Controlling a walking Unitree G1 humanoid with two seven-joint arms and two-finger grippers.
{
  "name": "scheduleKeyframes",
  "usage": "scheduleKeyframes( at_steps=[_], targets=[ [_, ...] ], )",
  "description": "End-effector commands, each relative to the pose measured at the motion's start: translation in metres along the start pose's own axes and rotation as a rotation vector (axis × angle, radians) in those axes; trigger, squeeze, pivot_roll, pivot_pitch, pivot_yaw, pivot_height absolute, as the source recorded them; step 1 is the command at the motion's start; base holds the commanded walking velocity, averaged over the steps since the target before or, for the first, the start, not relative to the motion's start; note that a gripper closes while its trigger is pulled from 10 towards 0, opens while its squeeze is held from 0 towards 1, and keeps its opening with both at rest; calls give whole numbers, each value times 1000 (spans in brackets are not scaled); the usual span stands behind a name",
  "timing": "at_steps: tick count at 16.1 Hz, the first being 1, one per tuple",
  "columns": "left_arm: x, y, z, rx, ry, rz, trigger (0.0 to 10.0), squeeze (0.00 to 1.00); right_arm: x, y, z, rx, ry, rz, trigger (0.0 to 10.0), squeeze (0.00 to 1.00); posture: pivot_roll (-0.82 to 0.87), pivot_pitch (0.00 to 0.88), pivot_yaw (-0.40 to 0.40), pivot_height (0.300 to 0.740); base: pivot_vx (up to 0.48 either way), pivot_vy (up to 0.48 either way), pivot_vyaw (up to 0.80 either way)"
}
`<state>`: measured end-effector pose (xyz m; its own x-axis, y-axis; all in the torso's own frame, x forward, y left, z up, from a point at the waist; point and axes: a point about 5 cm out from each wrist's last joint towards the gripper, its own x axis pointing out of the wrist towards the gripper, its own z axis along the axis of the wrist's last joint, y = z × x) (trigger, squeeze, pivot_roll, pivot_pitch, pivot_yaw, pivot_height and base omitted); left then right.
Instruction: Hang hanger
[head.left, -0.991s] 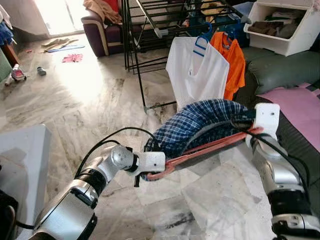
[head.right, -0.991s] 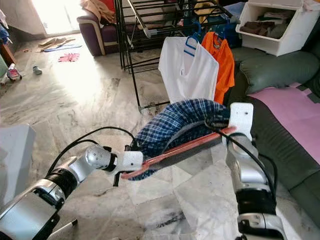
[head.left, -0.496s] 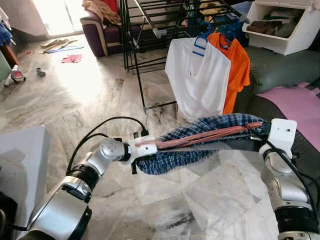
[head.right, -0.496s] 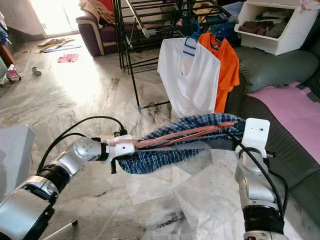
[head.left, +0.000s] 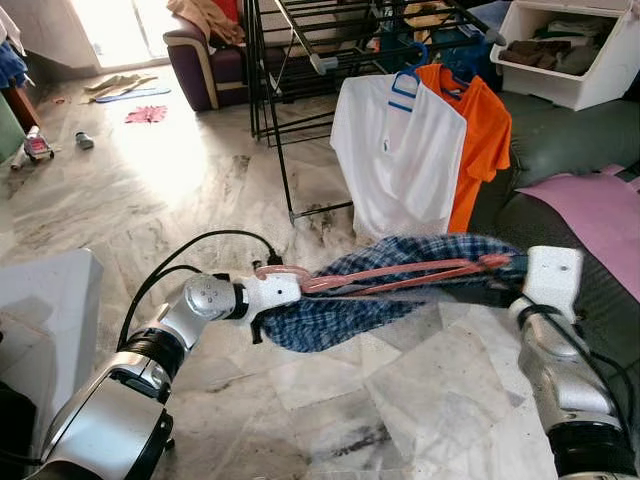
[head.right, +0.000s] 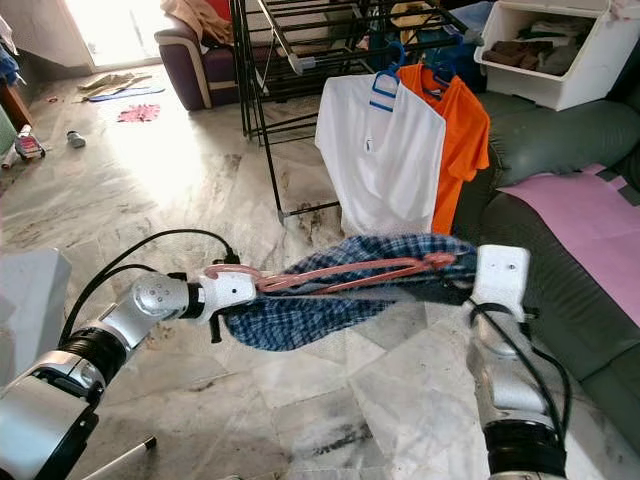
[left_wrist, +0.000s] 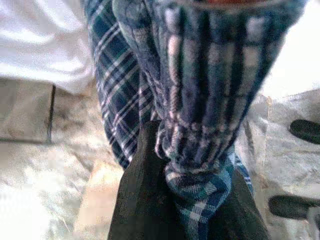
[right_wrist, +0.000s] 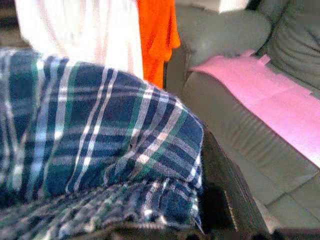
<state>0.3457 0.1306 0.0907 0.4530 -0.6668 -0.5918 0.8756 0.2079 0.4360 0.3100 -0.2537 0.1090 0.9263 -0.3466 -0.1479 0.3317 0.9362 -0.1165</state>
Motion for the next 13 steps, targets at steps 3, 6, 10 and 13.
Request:
scheduleKeyframes(
  at_steps=[3, 6, 10, 13],
  targets=[
    [-19, -8, -30, 32, 92, -58, 0, 0, 14, -32, 39, 154, -128, -106, 10000, 0, -64, 13, 36, 740, 0, 0, 0],
    [-15, -18, -28, 72, 71, -120, 0, 0, 24, -17, 62, 162, -186, -24, 10000, 0, -66, 10, 33, 740, 0, 0, 0],
    [-8, -30, -24, 190, 83, -232, 0, 0, 31, 21, 64, -4, -150, 148, 10000, 0, -54, 8, 24, 740, 0, 0, 0],
    [-8, -28, -23, 207, 98, -246, 0, 0, 31, 35, 57, -133, -136, 214, 10000, 0, -56, 8, 26, 740, 0, 0, 0]
  ],
)
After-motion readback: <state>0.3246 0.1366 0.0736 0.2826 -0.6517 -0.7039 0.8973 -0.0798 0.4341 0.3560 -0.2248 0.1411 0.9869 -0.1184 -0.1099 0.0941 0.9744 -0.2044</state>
